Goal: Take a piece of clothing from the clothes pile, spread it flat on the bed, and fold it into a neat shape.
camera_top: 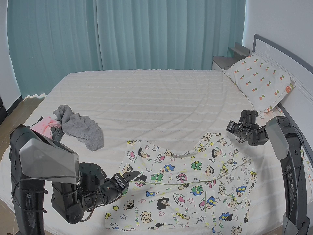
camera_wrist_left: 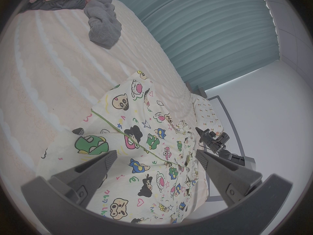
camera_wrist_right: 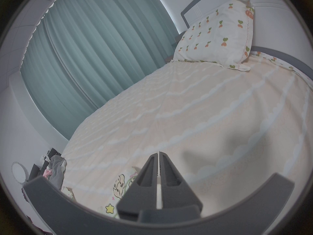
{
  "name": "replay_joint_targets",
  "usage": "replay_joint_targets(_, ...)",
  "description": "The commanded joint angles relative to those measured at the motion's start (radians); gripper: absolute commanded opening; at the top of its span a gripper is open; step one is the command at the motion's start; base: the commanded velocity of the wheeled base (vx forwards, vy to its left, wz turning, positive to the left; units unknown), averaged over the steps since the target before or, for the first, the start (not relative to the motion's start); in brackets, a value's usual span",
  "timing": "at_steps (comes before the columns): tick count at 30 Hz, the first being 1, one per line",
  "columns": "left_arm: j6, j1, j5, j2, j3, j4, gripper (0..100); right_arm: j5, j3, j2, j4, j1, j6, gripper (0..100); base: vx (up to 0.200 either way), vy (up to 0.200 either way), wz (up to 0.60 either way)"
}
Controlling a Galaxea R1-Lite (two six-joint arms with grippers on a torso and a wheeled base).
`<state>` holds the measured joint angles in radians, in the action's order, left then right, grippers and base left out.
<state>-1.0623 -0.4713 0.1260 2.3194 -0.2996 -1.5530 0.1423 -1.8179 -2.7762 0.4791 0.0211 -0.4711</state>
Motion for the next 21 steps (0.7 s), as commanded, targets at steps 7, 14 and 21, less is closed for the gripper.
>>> replay_joint_targets(7, 0.001, -0.001, -0.002, 0.005, -0.003, -0.018, 100, 0.066, 0.069, 0.052, 0.003, -0.007, 0.052, 100, 0.0, 0.0, 0.0)
replay_joint_targets(14, 0.001, -0.001, -0.002, 0.005, -0.003, -0.018, 100, 0.12, 0.15, 0.079, 0.004, -0.023, 0.213, 100, 0.0, 0.0, 0.0)
replay_joint_targets(21, 0.001, -0.001, -0.002, 0.005, 0.0, -0.018, 100, 0.126, 0.144, 0.078, -0.022, -0.069, 0.299, 100, 0.0, 0.0, 0.0)
